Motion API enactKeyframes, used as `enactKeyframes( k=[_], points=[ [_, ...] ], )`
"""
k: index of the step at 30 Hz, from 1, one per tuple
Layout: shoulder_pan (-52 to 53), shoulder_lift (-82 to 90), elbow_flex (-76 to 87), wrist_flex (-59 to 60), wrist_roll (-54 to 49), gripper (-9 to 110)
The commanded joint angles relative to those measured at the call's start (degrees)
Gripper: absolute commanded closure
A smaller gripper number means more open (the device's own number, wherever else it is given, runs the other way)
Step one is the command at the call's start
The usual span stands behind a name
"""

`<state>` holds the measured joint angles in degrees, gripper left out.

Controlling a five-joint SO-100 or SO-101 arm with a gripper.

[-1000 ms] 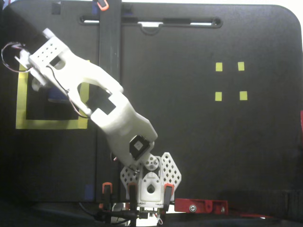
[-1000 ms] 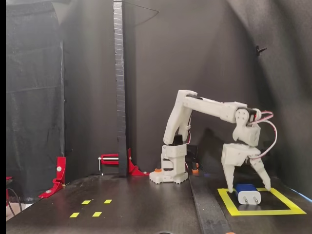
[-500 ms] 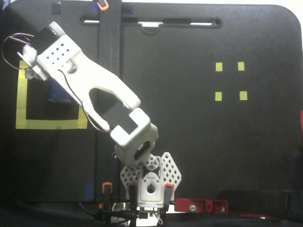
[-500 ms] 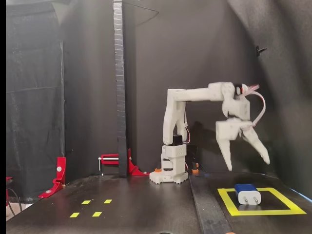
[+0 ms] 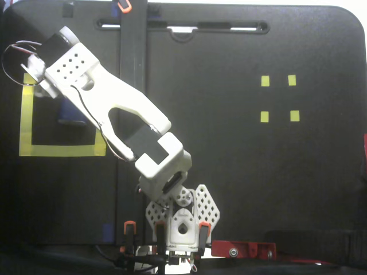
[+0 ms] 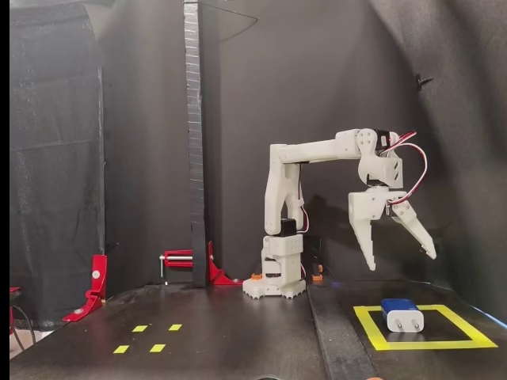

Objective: Grasp the block and place it in the designated area.

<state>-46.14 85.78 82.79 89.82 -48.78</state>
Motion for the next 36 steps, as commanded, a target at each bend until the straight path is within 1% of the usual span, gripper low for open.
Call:
enactKeyframes(
  k=[1,8,10,12,18,22,26,32,36],
  points=[
    [0.4,2.9,-1.6,-0.5,-0.4,77],
    [0.5,2.9,-1.6,-0.7,-0.4,89],
    [0.5,2.9,-1.6,-0.8,-0.4,93],
    [0.6,2.9,-1.6,-1.0,-0.3,101],
    [1.0,2.9,-1.6,-1.1,0.1,101],
    [1.0,2.9,-1.6,-1.8,3.0,101],
    [0.5,2.9,-1.6,-3.2,11.2,102],
    [1.7,2.9,-1.5,-7.8,31.0,102],
    [3.3,3.1,-1.5,-9.0,41.3,102]
  ],
)
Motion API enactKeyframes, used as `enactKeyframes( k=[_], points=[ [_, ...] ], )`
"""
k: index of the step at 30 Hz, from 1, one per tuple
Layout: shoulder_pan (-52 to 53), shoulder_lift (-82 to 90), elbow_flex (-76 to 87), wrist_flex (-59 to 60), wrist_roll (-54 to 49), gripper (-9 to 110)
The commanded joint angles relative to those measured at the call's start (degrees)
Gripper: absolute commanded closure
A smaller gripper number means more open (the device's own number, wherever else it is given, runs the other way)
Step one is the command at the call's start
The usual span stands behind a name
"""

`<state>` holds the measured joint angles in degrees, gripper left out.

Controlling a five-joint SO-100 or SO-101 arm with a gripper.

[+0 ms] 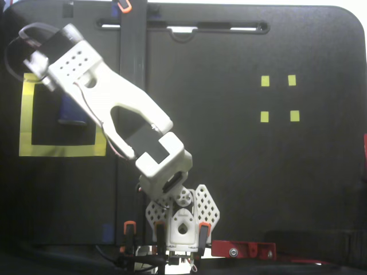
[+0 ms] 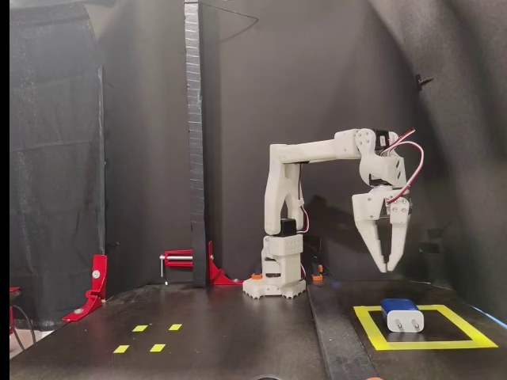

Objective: Grasp the block and place it in the designated area.

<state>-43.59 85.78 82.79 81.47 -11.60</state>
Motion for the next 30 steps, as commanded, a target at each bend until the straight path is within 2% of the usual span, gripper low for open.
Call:
enactKeyframes(
  k=[1,4,16,30],
  points=[
    [1.6,3.1,-1.5,-1.1,7.3,102],
    [3.0,2.7,-1.4,-2.5,12.4,102],
    [5.7,1.9,-1.4,-2.1,15.3,102],
    [31.9,-0.9,-1.5,-5.5,12.0,102]
  ],
)
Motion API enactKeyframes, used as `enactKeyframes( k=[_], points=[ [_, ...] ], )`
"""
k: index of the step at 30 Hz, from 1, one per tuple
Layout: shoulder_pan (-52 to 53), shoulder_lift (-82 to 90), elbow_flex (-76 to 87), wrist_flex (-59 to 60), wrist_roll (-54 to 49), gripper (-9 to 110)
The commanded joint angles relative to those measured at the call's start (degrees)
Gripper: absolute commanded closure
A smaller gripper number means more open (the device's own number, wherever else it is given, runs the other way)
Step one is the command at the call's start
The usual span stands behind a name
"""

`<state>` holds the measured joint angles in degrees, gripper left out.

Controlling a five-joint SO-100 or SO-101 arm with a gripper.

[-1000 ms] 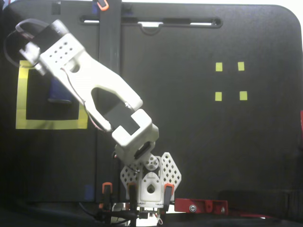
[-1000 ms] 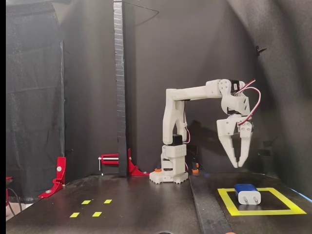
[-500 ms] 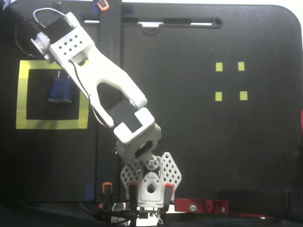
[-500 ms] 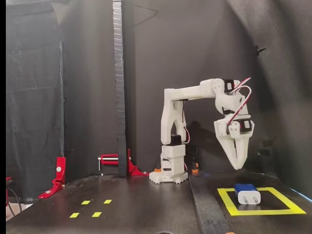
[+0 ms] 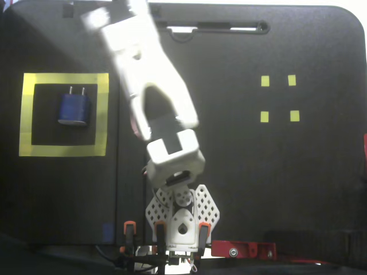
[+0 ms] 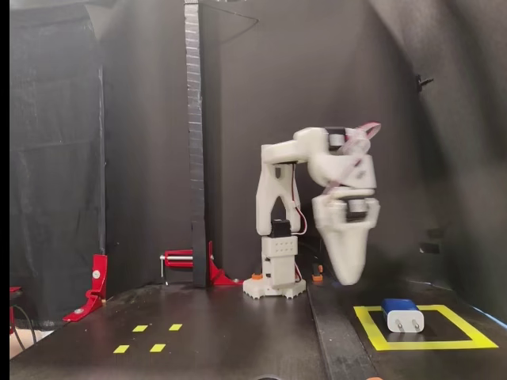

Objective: Grasp the block and place it in the designated area.

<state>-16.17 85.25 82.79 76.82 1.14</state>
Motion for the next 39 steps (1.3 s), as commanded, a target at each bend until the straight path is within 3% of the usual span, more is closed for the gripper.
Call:
enactKeyframes(
  k=[1,8,19,39],
  points=[
    [6.4,-0.9,-1.5,-1.4,-1.1,102],
    [16.7,-3.3,-1.5,-5.3,-6.0,102],
    [17.2,1.6,0.7,-6.9,-6.7,102],
    [16.1,55.6,54.9,-49.9,-6.4,102]
  ],
)
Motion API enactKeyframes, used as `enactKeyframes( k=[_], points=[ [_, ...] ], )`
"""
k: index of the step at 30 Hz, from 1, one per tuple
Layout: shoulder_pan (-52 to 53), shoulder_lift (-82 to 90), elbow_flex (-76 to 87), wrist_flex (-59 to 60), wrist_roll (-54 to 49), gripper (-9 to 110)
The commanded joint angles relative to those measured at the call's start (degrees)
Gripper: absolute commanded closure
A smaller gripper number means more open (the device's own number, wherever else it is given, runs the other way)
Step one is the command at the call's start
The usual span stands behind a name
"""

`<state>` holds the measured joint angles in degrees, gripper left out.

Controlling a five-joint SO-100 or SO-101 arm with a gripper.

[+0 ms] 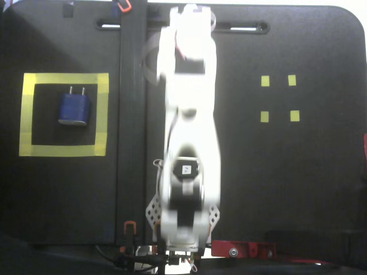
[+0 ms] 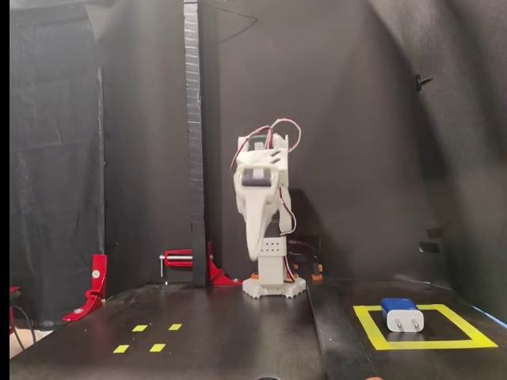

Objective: Grasp the block and place it in the designated area.

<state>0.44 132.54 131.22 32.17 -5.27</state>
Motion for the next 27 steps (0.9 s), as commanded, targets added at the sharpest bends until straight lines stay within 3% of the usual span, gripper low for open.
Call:
enactKeyframes(
  k=[1,11,27],
  points=[
    [-0.8,11.6,9.7,-6.9,-0.1,102],
    [-2.5,34.5,28.6,-11.2,0.0,102],
    [-1.8,51.5,48.7,-12.1,-0.9,102]
  ],
)
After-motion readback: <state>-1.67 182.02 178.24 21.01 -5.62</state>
